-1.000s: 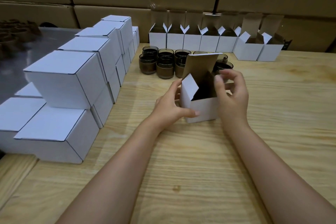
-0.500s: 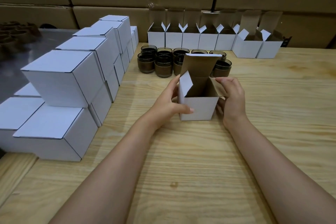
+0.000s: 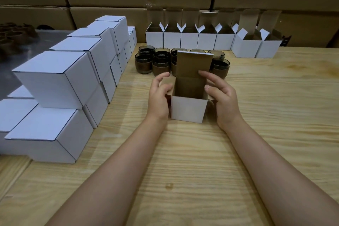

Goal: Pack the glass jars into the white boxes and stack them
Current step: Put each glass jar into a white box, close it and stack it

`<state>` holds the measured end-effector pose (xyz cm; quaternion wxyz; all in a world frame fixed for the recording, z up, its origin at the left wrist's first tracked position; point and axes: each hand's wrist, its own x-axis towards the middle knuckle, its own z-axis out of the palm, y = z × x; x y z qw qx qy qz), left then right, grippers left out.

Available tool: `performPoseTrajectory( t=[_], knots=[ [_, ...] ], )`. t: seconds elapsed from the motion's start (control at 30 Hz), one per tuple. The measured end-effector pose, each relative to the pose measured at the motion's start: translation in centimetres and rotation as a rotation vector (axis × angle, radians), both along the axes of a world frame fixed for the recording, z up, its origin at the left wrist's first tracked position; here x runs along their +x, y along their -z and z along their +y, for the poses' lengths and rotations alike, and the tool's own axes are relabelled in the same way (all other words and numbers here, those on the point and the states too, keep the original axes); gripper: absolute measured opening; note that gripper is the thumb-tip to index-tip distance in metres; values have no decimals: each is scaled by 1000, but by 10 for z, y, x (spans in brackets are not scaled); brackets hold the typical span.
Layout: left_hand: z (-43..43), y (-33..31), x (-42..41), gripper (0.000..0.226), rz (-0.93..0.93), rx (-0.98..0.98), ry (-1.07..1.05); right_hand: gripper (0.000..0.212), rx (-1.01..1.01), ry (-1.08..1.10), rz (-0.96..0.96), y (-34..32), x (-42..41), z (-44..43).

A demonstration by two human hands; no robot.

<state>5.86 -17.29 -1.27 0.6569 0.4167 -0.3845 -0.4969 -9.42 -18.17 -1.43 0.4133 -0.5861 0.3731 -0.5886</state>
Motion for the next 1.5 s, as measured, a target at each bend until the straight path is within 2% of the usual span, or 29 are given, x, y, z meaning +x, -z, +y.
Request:
performPoseTrajectory(
  t=[0.1,0.27,0.47,0.6,0.8,0.87,0.97,1.0,1.03,1.13,1.2,1.27,1.37,1.5],
  knots=[
    [0,0,6,39,60,-27,83,49,20,-50,-8,0,0,0],
    [0,1,8,42,32,-59,169,58,91,-62,-35,0,-1,-2],
    [0,2,8,55,-28,-28,181,55,82,-48,9,0,-2,-3],
    [3,1,8,60,-112,-164,138,56,95,-66,2,1,-3,-2],
    [5,5,6,49,-166,-196,151,54,154,-151,-89,-3,-3,-1],
    [2,7,6,47,-179,-206,143,43,103,-41,-183,-5,2,-2],
    [-1,10,6,47,-216,-217,122,27,129,302,-526,-13,3,-18],
    [-1,10,6,47,-233,-222,106,26,140,410,-519,-17,-1,-27],
    [-1,11,6,48,-243,-227,93,25,143,504,-392,-19,-6,-39],
    [0,10,4,47,-243,-242,51,39,109,633,216,-22,-27,-77],
    [0,10,3,46,-250,-244,4,46,107,613,573,-22,-39,-95],
    [0,10,2,48,-256,-228,-45,48,175,565,821,-20,-48,-107],
    [0,10,3,52,-284,-201,-93,53,250,487,913,-15,-54,-113],
    [2,9,3,54,-329,-190,-108,39,155,508,929,-11,-58,-109]
  ],
)
